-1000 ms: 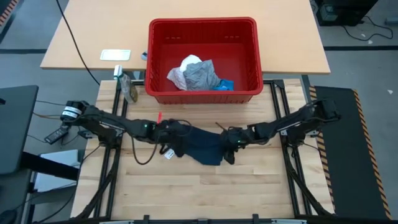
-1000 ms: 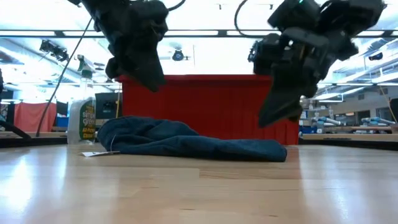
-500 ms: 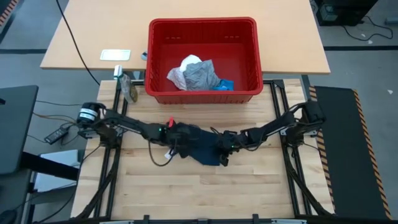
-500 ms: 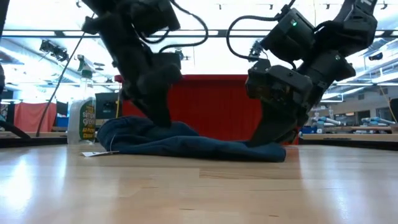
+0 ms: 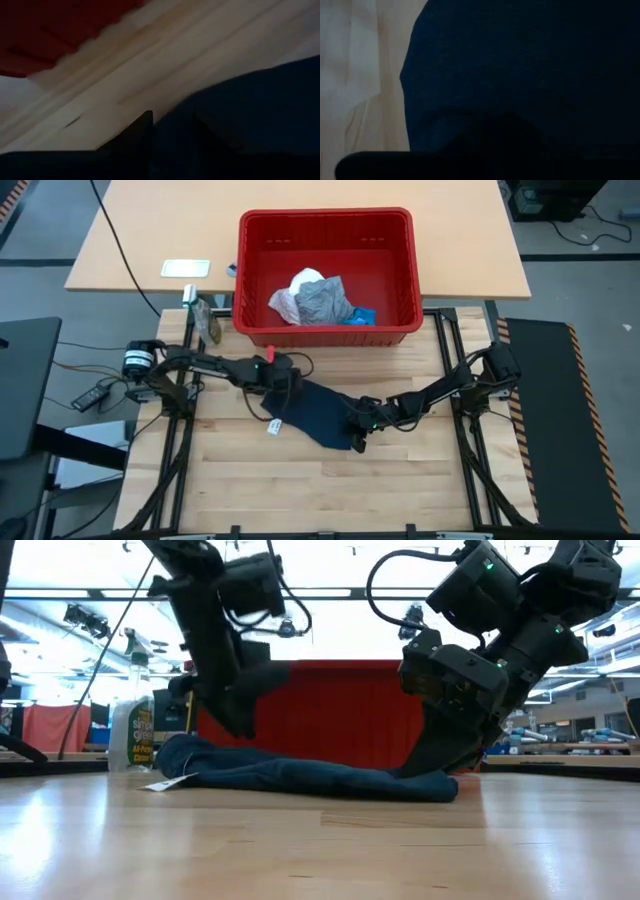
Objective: Fold laundry
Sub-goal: Fold the dark blue shorts
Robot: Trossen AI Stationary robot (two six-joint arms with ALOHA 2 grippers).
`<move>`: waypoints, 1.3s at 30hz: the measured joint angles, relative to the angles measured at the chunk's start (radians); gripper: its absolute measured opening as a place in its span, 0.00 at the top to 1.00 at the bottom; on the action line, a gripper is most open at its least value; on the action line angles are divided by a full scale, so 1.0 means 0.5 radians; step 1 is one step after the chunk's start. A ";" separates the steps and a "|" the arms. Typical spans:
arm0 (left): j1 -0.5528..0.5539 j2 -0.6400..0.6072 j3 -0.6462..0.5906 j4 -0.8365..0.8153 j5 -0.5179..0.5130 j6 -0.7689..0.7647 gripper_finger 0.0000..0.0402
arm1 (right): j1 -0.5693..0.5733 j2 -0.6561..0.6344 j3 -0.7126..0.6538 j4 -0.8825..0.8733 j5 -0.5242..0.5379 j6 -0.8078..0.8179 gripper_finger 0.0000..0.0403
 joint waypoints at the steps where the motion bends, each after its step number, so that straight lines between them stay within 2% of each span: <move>1: -0.016 -0.028 0.009 -0.022 0.017 -0.007 0.65 | 0.000 0.000 0.000 -0.001 0.001 0.004 0.80; 4: -0.082 -0.143 0.024 -0.043 0.019 -0.079 0.65 | 0.001 0.000 -0.001 0.000 0.000 0.036 0.80; 8: -0.198 -0.317 0.024 -0.038 0.127 -0.179 0.65 | 0.026 -0.088 -0.005 -0.052 -0.014 0.103 0.80; 12: -0.308 -0.365 0.020 0.041 0.295 -0.385 0.65 | 0.057 -0.270 0.035 -0.134 0.191 -0.025 0.80; 15: -0.394 -0.284 -0.020 0.111 0.301 -0.482 0.65 | -0.026 -0.314 0.039 -0.343 0.312 -0.136 0.80; 20: -0.482 -0.029 -0.039 0.127 0.310 -0.592 0.65 | -0.159 -0.276 0.042 -0.604 0.195 -0.309 0.80; 22: -0.479 0.067 -0.038 0.133 0.420 -0.585 0.65 | -0.170 -0.238 0.048 -0.648 0.119 -0.293 0.80; 25: -0.431 0.195 -0.039 0.144 0.580 -0.484 0.65 | -0.131 -0.212 0.050 -0.647 -0.076 -0.051 0.80; 29: -0.366 0.282 -0.030 0.201 0.606 -0.143 0.65 | 0.064 -0.196 0.045 -0.468 -0.392 0.558 0.80; 32: -0.304 0.296 -0.033 0.378 0.690 0.283 0.65 | 0.287 -0.184 0.036 -0.256 -0.383 0.834 0.80; 35: -0.243 0.273 -0.040 0.604 0.951 0.584 0.65 | 0.457 -0.189 0.038 -0.044 -0.369 0.998 0.80; 37: -0.225 0.221 -0.022 0.688 1.108 0.609 0.65 | 0.524 -0.200 0.038 0.026 -0.352 1.056 0.80; 39: -0.234 0.160 0.005 0.715 1.150 0.496 0.65 | 0.557 -0.234 0.038 0.073 -0.279 1.114 0.80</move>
